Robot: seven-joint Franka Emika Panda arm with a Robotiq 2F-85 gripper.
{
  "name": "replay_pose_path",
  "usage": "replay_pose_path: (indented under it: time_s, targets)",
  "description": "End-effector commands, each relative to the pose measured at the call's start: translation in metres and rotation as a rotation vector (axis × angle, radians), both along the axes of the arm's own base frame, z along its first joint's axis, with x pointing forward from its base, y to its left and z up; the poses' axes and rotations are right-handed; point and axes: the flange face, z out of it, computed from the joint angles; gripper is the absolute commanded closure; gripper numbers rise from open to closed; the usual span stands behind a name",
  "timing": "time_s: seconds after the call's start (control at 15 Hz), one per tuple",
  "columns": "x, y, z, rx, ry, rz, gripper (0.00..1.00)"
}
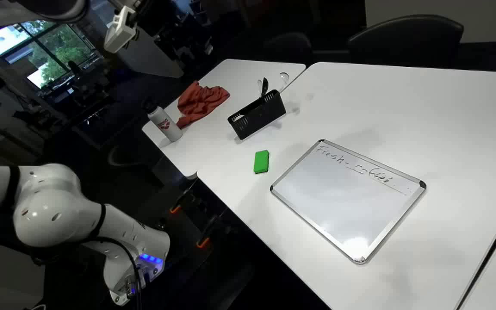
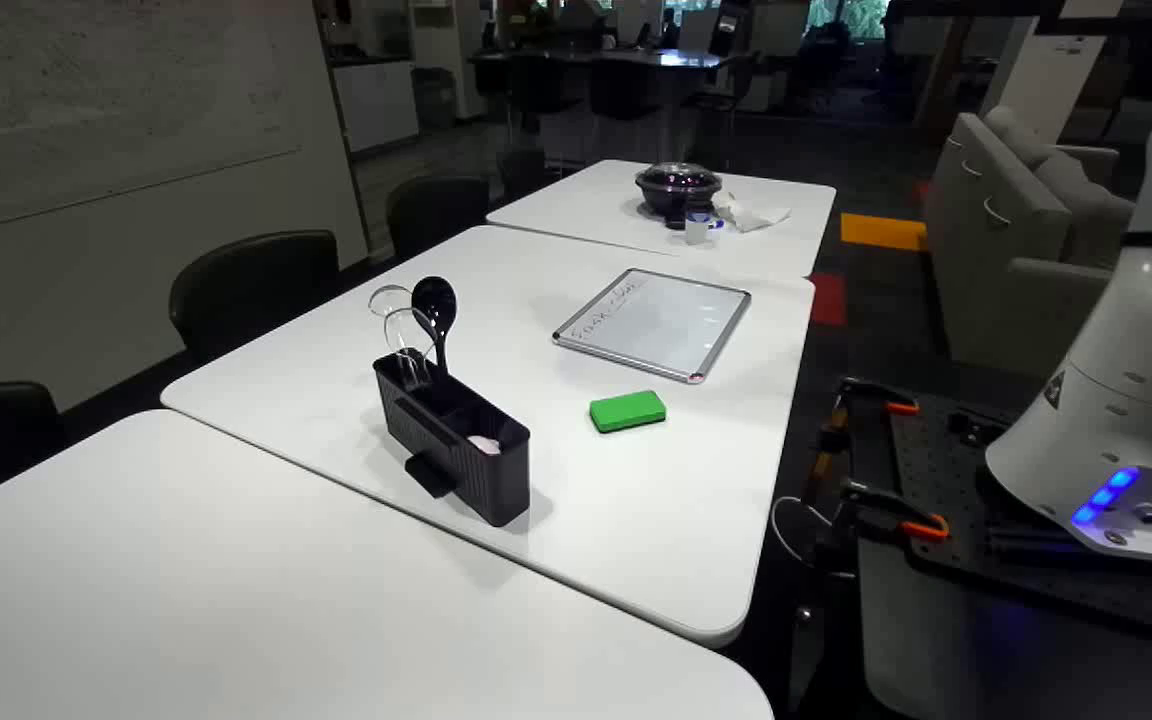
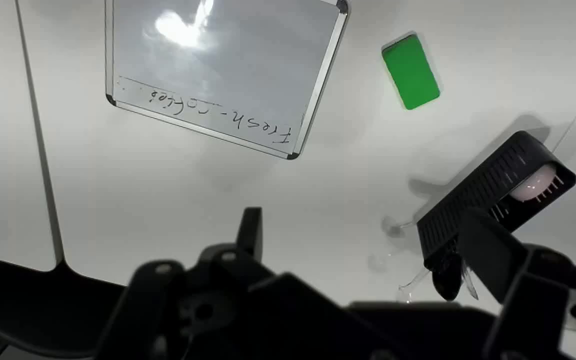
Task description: Move the toaster bottle to the right
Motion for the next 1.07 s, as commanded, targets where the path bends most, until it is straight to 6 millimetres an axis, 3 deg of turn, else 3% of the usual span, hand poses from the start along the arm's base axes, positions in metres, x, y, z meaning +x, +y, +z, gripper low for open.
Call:
replay_pose_path:
  time_s: [0.0, 0.53, 0.67, 1.0]
  targets:
    - [0.0, 0.0, 0.0, 0.0, 0.001, 0.0, 0.0]
    - [0.0, 0.0, 0.0, 0.0, 0.001, 0.0, 0.0]
    - [0.012, 0.007, -0.024, 0.001, 0.045, 0.061, 0.0]
    - [0.036, 0.036, -0.149, 0.002, 0.17, 0.271, 0.0]
